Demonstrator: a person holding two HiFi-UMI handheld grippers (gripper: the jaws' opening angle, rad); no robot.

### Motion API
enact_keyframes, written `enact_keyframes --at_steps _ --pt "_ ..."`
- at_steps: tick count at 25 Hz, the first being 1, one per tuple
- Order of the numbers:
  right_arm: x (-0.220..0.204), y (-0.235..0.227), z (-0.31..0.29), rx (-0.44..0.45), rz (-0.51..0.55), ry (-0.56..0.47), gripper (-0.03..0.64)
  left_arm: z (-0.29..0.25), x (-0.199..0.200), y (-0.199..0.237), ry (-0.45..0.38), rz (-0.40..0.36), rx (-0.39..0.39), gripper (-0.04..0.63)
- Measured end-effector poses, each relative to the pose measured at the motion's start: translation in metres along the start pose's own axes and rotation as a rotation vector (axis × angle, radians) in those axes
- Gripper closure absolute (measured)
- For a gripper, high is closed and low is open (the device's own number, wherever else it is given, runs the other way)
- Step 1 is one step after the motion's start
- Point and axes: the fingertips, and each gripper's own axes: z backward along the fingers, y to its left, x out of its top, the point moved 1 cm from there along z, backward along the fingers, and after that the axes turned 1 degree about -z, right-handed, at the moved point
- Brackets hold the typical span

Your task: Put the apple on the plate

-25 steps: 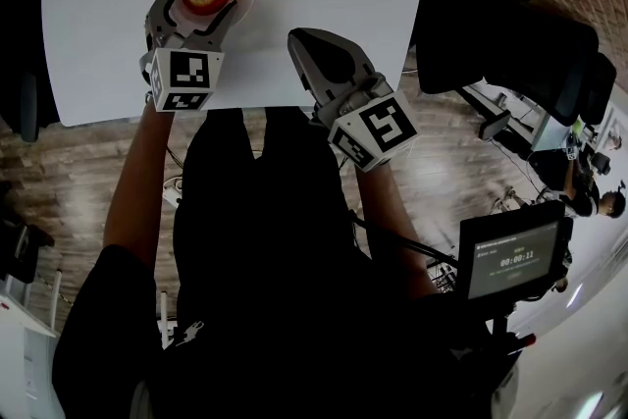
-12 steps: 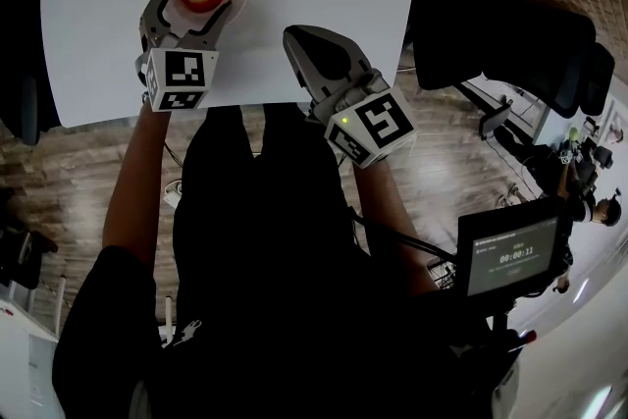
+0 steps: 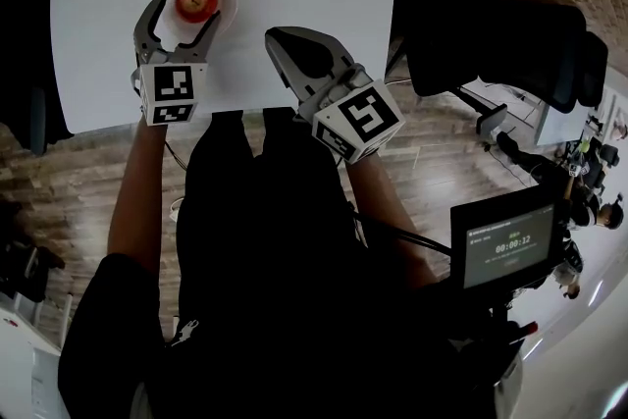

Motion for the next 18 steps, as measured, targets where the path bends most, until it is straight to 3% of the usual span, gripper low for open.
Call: enact_keyframes --at_steps 9,18 --pt "0.031 0.024 0.017 0.06 0.067 -0.061 0.614 0.037 0.027 -0.004 -0.019 0.002 0.056 0.418" --pt "0.044 0.042 0.024 0.114 0.108 -0.087 0.612 0.067 0.039 -0.006 -0.027 0.009 0.106 0.502"
